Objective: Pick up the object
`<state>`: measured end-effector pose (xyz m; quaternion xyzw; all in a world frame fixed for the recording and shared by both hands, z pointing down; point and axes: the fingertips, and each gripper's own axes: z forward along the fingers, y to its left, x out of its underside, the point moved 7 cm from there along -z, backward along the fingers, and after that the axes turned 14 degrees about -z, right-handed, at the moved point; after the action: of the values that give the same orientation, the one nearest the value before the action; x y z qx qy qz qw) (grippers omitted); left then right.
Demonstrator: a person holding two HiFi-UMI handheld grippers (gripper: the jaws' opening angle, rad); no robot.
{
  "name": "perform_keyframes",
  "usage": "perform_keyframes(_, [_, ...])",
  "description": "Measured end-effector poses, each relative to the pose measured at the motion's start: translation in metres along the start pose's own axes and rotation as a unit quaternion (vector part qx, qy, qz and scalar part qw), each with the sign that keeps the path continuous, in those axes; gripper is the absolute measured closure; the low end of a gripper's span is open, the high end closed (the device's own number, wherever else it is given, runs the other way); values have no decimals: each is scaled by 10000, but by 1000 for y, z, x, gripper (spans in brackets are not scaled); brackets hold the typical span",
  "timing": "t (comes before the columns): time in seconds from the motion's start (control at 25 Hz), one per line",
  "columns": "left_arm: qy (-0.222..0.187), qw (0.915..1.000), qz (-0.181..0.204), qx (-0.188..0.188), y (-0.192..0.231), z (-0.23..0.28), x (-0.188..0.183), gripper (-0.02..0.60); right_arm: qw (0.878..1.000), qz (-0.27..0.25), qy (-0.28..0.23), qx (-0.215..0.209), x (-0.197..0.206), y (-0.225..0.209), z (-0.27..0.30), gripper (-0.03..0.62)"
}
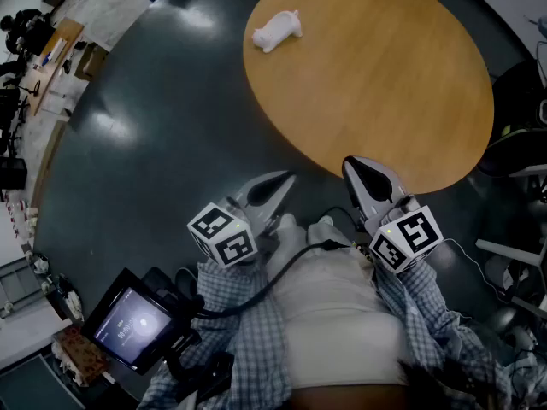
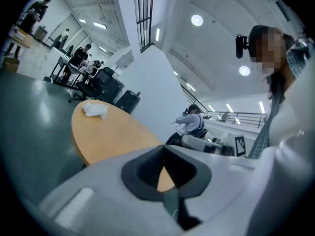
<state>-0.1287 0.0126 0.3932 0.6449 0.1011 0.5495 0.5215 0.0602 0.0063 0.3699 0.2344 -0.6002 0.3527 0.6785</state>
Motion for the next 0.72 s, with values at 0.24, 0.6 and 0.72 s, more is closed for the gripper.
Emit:
perform_keyframes(0.24, [43,10000,27,-20,-1,3,0,578,10000,2,-3,-27,0,-2,2,589])
perform_keyframes(0.6, [66,10000,38,-62,-1,3,-2,578,9999,86,-24,85,-1,-3,-1,589])
perform_keyframes(0.72, [77,9999,84,-72,1,3,-1,578,9999,103,-42,106,0,-5,0,588])
